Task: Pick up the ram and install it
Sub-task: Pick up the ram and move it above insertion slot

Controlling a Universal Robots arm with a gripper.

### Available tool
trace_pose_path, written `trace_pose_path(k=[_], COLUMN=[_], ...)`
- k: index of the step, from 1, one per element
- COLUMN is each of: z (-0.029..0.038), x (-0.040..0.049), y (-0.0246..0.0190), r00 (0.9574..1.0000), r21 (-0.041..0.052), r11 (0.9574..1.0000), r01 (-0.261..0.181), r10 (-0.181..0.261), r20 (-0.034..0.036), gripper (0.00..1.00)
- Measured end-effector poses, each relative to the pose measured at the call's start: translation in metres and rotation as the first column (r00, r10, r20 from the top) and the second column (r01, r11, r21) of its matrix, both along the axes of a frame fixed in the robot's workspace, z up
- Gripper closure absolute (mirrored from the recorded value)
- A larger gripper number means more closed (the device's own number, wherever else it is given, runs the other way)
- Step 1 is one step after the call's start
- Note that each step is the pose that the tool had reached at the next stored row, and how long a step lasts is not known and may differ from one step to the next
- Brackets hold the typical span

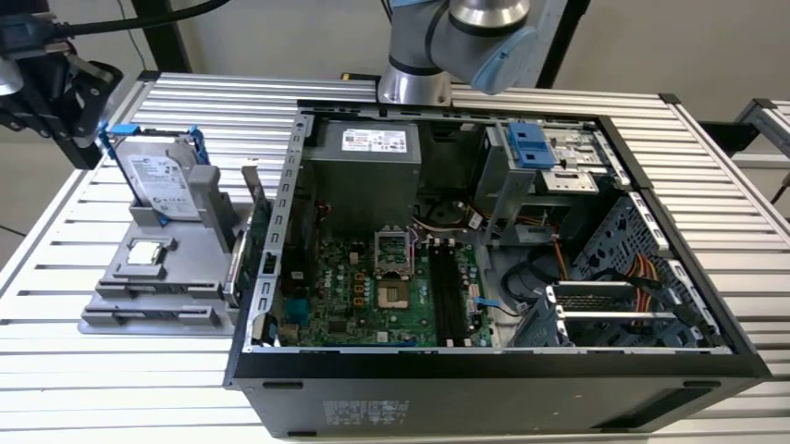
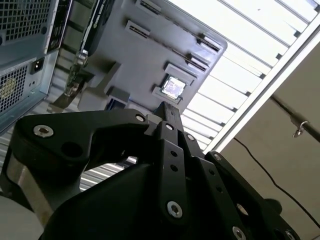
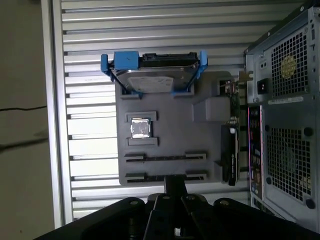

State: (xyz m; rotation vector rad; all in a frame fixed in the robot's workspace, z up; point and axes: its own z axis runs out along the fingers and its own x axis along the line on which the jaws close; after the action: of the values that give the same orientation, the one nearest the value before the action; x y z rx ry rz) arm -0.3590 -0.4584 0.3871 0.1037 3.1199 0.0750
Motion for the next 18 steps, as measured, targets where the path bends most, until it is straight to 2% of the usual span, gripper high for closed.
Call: trace_pose_path(k=[18], z=[-0.0010], x=[-0.0001], y=[-0.0208], r00=[1.0000], r21=[0.0000], r11=[1.0000], r01=[0.000], r10=[0.000], r20=[0.0000], gripper=[1.00])
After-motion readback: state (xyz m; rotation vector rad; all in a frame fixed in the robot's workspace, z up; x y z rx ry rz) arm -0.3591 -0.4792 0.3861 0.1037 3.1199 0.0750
